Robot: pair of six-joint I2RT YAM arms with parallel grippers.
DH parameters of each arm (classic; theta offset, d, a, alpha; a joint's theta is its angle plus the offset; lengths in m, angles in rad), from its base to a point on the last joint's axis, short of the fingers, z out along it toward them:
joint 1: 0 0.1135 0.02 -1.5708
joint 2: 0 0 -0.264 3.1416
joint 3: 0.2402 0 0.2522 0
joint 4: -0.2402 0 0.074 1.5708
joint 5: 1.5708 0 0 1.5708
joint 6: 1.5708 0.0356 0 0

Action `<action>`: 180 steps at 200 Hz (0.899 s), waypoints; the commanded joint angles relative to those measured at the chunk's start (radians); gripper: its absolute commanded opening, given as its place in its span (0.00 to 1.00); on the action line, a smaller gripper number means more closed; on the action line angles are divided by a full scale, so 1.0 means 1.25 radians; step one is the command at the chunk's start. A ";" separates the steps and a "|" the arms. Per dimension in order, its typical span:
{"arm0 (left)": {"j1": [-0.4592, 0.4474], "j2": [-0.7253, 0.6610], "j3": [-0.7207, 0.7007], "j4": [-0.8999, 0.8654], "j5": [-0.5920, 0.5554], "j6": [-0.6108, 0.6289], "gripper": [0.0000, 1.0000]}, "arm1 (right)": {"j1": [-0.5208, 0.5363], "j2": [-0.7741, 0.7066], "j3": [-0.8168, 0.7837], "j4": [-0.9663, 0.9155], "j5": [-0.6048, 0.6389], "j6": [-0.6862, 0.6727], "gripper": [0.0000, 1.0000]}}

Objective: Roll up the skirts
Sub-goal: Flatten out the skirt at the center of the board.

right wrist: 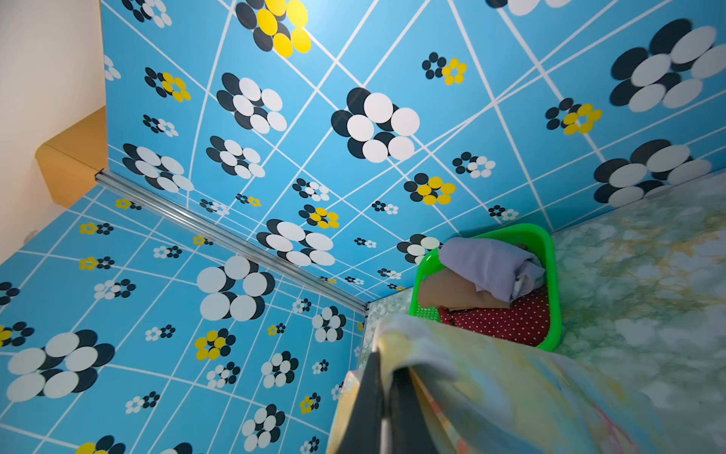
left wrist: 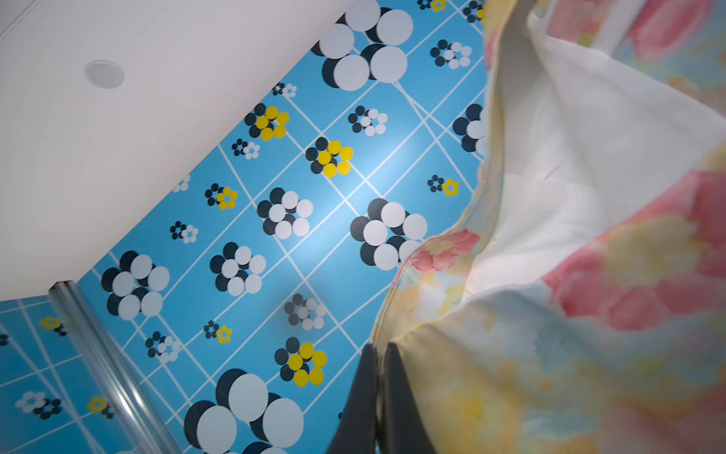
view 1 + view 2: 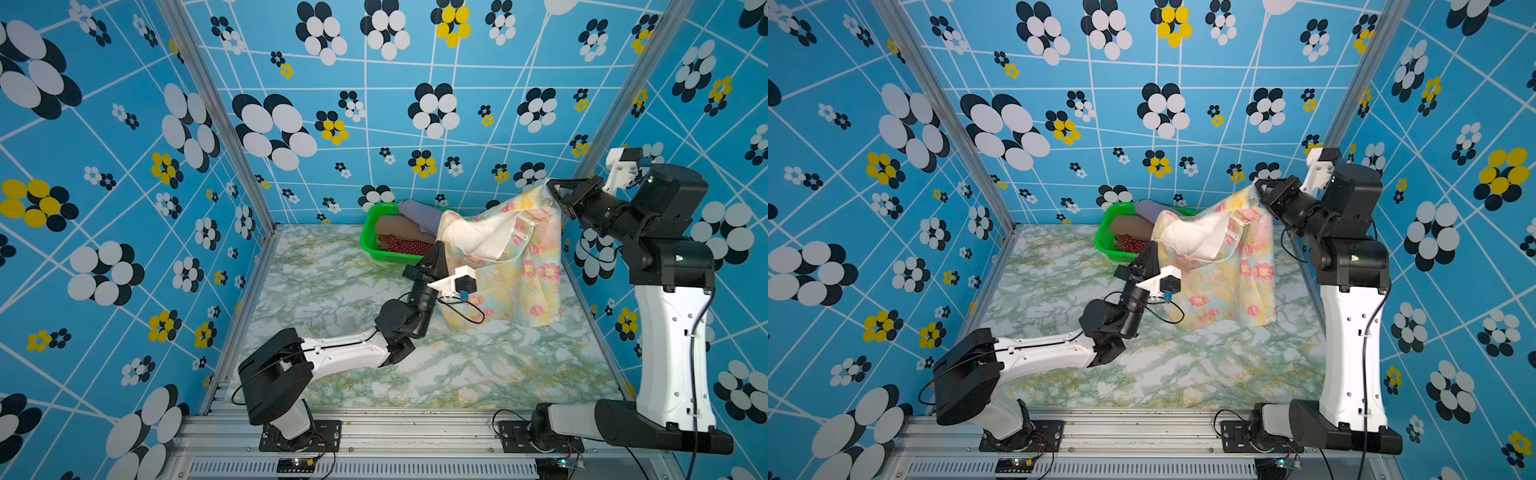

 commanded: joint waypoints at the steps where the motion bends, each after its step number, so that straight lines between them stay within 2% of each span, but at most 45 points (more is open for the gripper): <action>1: 0.053 -0.078 0.032 -0.087 0.077 0.004 0.00 | 0.005 0.080 0.025 0.191 -0.137 0.101 0.00; 25: 0.055 -0.142 0.057 -0.250 0.180 -0.002 0.00 | 0.005 0.161 0.103 0.203 -0.175 0.097 0.00; 43: 0.027 -0.189 0.065 -0.374 0.236 -0.023 0.00 | 0.002 0.167 0.137 0.121 -0.150 0.031 0.00; 58: -0.007 -0.208 0.069 -0.460 0.259 -0.040 0.00 | -0.003 0.130 0.099 0.070 -0.102 -0.019 0.00; 91: -0.126 -0.194 0.055 -0.514 0.227 -0.018 0.00 | -0.023 -0.005 -0.062 0.019 -0.005 -0.083 0.00; 111: -0.171 -0.199 0.061 -0.535 0.203 -0.045 0.00 | -0.022 -0.076 -0.096 -0.046 0.036 -0.143 0.00; 128: -0.170 -0.220 0.092 -0.575 0.187 -0.124 0.00 | -0.024 -0.106 -0.080 -0.108 0.057 -0.175 0.00; 142: -0.141 -0.237 0.117 -0.610 0.180 -0.212 0.00 | -0.024 -0.098 -0.061 -0.145 0.065 -0.189 0.00; 160: -0.038 -0.242 0.151 -0.760 0.202 -0.418 0.00 | -0.024 -0.040 -0.072 -0.166 0.015 -0.189 0.00; 180: 0.062 -0.218 0.092 -0.835 0.216 -0.623 0.00 | -0.022 0.014 -0.202 -0.114 -0.029 -0.185 0.00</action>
